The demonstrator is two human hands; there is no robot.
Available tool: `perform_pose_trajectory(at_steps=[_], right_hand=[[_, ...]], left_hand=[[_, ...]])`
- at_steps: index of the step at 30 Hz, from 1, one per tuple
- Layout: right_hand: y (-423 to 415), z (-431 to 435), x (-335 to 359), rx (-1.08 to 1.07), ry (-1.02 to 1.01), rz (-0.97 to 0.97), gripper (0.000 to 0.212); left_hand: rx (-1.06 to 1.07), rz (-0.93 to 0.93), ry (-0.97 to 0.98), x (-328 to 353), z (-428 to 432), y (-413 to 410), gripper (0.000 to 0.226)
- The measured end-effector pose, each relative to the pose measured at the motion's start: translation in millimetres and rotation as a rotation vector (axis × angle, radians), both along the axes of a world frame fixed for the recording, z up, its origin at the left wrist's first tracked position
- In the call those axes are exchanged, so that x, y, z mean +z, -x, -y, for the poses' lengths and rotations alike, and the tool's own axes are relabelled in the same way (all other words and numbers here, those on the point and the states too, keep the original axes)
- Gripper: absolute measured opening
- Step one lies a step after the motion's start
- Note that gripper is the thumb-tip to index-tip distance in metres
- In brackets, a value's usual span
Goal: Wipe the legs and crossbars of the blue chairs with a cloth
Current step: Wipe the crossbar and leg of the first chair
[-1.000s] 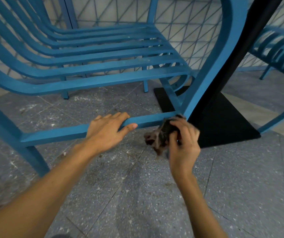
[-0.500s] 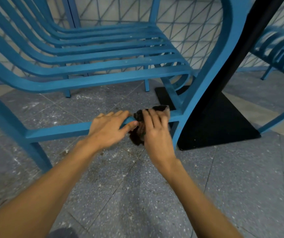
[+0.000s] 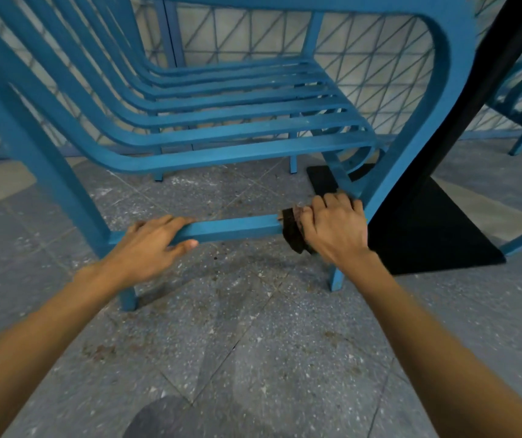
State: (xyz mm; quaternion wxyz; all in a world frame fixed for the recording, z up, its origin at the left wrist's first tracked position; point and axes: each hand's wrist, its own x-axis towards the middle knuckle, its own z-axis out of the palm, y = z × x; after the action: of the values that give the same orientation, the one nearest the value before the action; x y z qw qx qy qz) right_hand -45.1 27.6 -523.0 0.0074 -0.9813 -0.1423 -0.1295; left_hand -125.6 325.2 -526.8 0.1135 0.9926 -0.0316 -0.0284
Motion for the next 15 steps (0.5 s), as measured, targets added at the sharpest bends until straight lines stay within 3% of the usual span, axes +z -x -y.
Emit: perform_pose_trajectory(at_steps=[3,6,9,12,15], right_hand=[[10,-31,-1,-0.008,0.003,0.031,0.050],[23,-82,-10,0.176,0.038,-0.031,0.063],[33,-117,-19,0.401,0.027,0.030,0.057],[20,-87,-21,0.503,-0.091,0.044,0.049],[8,-27,-21,0.414,-0.153,0.068,0.054]], left_hand=[[0.028,0.067,0.004,-8,-13,7,0.046],[0.063,0.149,-0.015,-17,-10,8,0.042],[0.074,0.170,-0.011,-18,-10,8,0.040],[0.057,0.160,0.042,-17,-17,9,0.040],[0.043,0.161,0.080,-15,-19,12,0.039]])
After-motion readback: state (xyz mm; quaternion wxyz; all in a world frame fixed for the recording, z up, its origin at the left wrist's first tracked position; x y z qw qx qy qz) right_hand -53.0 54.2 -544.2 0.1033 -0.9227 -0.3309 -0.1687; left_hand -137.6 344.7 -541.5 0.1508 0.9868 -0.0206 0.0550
